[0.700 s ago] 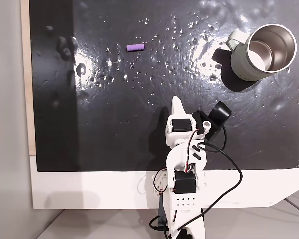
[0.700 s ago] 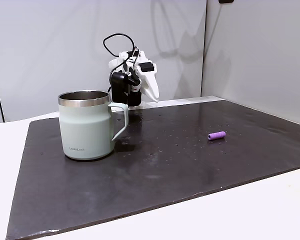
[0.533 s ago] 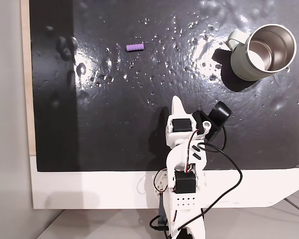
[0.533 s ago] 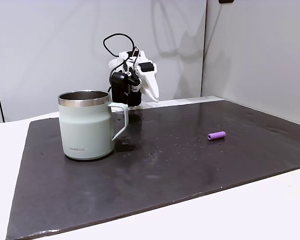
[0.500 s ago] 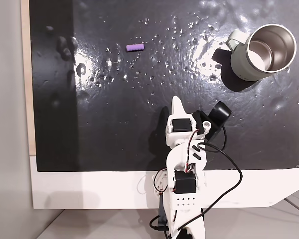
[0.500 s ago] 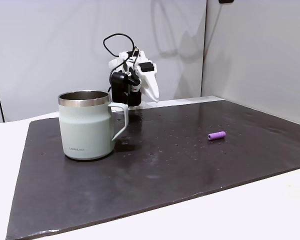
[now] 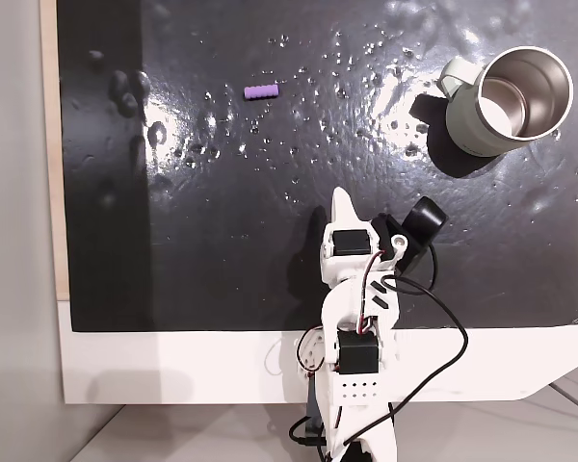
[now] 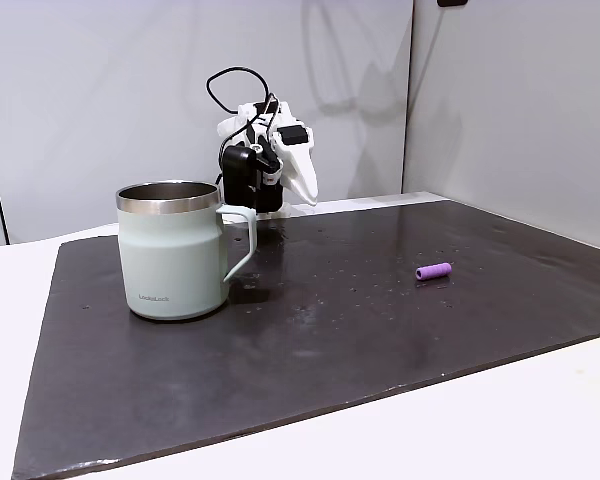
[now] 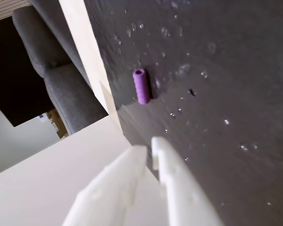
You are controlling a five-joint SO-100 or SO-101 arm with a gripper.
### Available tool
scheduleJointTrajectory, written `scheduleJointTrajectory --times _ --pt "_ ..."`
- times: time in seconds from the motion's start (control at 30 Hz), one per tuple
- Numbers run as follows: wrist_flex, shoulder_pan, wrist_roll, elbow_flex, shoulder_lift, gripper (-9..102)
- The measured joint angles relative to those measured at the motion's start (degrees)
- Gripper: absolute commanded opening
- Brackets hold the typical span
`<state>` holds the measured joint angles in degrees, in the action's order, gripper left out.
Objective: Grasp a pengrip and put it in the cup.
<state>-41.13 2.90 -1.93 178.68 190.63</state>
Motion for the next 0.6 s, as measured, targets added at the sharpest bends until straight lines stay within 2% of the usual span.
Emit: scheduleJointTrajectory --times 0.23,0.5,0.6 --pt "-10.2 3.1 1.3 -12.1 -4.4 0" --pt "-17.0 7.3 -0.9 -37.9 -28.7 0" --pt "-21.6 9.8 -3.8 -51.4 -41.2 7"
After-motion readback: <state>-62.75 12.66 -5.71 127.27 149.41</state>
